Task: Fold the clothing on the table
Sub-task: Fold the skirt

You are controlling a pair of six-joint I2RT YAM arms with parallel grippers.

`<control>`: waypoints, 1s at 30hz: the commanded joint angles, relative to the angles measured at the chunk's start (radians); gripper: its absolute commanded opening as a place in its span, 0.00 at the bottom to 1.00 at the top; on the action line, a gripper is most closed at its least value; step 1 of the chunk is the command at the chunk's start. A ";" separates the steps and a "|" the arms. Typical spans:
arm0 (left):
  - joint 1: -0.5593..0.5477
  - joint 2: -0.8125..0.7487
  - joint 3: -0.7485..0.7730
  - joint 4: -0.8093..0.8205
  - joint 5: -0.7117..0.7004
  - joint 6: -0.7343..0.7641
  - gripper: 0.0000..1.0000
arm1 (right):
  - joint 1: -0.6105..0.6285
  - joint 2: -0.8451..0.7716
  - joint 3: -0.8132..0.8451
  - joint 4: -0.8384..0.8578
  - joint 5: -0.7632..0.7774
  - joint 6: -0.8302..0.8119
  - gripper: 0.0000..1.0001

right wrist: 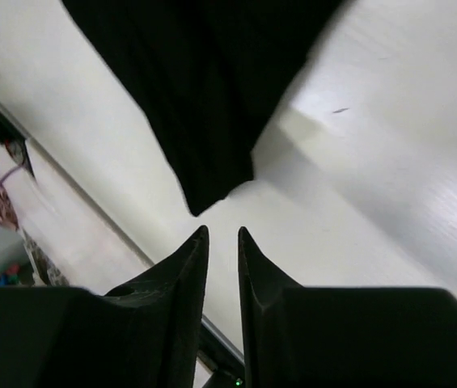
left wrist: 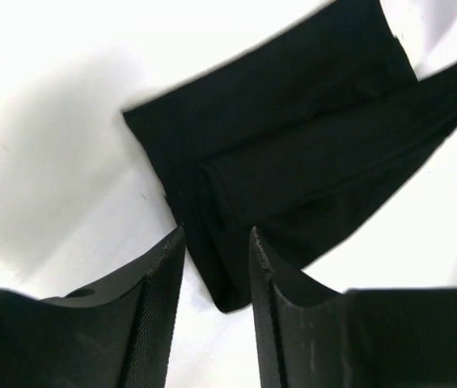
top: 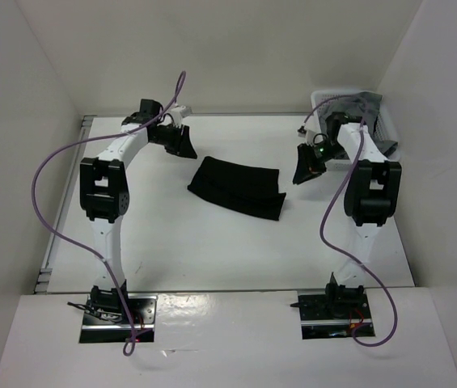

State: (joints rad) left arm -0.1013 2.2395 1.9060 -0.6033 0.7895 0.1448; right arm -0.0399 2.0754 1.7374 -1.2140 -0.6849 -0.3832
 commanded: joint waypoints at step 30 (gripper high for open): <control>0.388 -0.959 -0.698 0.008 -0.422 0.008 1.00 | 0.545 -0.590 -0.482 0.516 0.822 0.017 0.94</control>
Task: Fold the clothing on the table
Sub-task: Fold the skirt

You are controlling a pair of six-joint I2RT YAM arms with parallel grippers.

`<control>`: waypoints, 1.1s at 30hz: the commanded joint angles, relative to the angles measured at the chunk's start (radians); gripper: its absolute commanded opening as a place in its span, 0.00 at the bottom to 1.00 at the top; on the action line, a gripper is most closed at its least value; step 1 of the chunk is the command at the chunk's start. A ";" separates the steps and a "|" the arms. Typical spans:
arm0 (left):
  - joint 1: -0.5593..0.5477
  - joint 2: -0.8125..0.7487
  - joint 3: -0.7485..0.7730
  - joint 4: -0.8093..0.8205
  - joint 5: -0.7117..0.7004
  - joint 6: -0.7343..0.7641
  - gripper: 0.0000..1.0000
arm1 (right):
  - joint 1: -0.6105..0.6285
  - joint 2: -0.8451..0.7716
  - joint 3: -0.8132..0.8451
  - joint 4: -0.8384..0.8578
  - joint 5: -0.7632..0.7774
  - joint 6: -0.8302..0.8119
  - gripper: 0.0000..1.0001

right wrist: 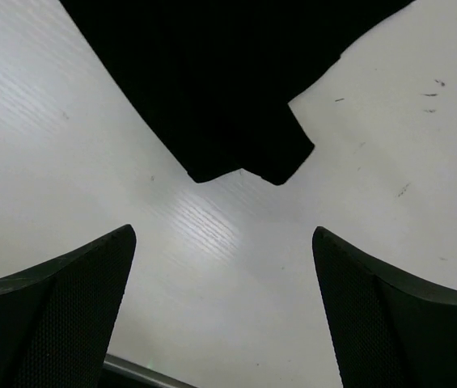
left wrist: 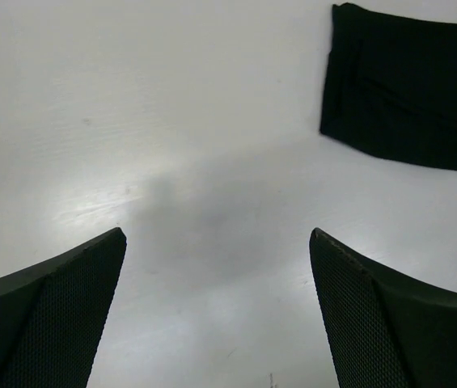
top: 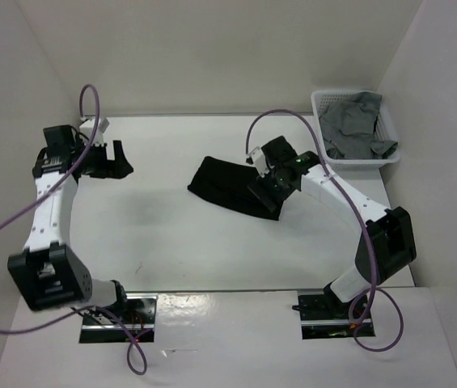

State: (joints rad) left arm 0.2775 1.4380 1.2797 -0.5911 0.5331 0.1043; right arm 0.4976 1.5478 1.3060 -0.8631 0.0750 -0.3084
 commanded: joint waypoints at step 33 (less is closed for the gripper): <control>0.187 -0.426 -0.324 0.019 -0.055 0.032 1.00 | 0.130 0.279 -0.042 0.435 0.131 -0.212 0.69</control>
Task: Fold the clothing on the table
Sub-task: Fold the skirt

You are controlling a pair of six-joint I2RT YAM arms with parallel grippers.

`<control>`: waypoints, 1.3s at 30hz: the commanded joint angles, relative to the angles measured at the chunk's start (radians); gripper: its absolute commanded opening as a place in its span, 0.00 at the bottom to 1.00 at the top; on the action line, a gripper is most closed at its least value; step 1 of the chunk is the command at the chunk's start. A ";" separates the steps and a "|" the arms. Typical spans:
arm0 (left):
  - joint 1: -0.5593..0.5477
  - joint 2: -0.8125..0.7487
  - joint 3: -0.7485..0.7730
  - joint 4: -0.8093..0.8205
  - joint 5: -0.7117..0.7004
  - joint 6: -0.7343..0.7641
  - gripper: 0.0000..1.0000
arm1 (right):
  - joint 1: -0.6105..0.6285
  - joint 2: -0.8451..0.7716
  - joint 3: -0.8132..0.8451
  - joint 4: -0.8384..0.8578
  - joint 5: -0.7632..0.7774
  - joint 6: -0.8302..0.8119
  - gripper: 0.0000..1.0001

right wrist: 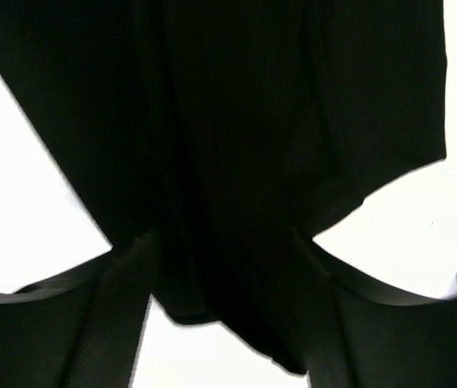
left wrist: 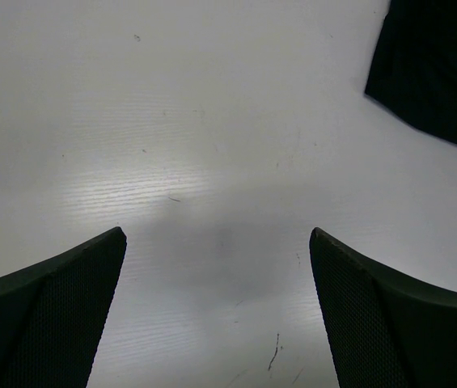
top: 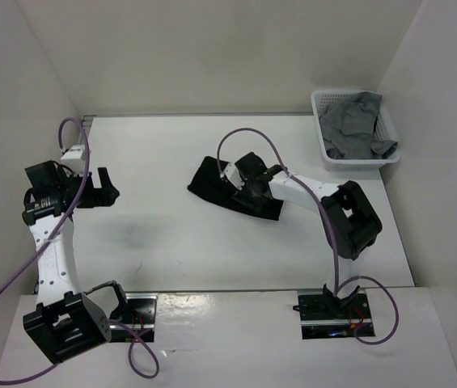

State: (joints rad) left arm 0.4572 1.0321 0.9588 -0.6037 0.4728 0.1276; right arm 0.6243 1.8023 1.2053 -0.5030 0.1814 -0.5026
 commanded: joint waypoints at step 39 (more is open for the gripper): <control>0.017 -0.020 -0.012 0.032 0.015 0.009 1.00 | -0.083 0.285 0.368 0.115 0.132 -0.045 0.22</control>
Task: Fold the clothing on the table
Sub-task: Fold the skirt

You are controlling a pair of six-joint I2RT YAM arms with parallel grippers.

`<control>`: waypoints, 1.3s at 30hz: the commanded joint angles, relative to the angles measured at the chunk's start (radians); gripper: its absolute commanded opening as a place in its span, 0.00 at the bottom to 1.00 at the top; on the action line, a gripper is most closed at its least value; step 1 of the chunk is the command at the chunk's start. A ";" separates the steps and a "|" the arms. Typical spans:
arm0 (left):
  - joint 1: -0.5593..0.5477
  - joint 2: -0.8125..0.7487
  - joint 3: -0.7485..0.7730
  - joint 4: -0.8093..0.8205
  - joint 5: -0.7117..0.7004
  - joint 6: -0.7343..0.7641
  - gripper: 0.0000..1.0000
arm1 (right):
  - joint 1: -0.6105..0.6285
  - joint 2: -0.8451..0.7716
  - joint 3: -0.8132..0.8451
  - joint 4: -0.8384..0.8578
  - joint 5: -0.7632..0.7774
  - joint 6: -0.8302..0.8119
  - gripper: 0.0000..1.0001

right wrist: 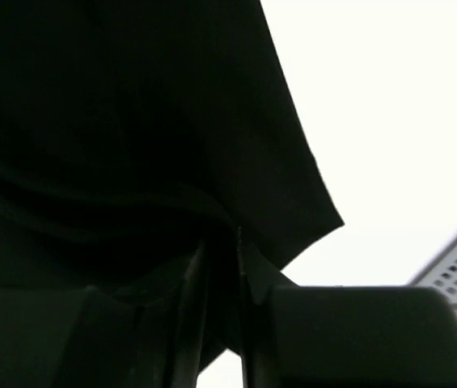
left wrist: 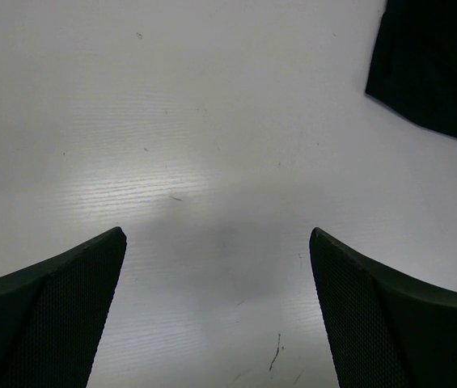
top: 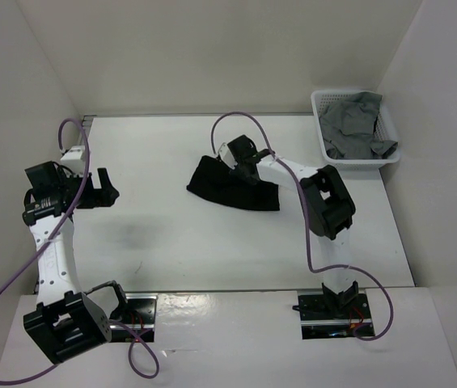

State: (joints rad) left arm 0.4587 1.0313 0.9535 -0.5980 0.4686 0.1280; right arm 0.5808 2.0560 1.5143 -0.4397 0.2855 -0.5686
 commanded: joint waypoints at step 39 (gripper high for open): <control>0.024 -0.028 -0.007 0.017 0.038 0.018 1.00 | -0.023 0.010 0.415 -0.217 -0.445 0.089 0.74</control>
State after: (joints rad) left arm 0.4763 1.0306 0.9463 -0.5983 0.4713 0.1284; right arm 0.5484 2.0415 1.8965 -0.5964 -0.1123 -0.4465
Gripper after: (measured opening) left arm 0.997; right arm 0.743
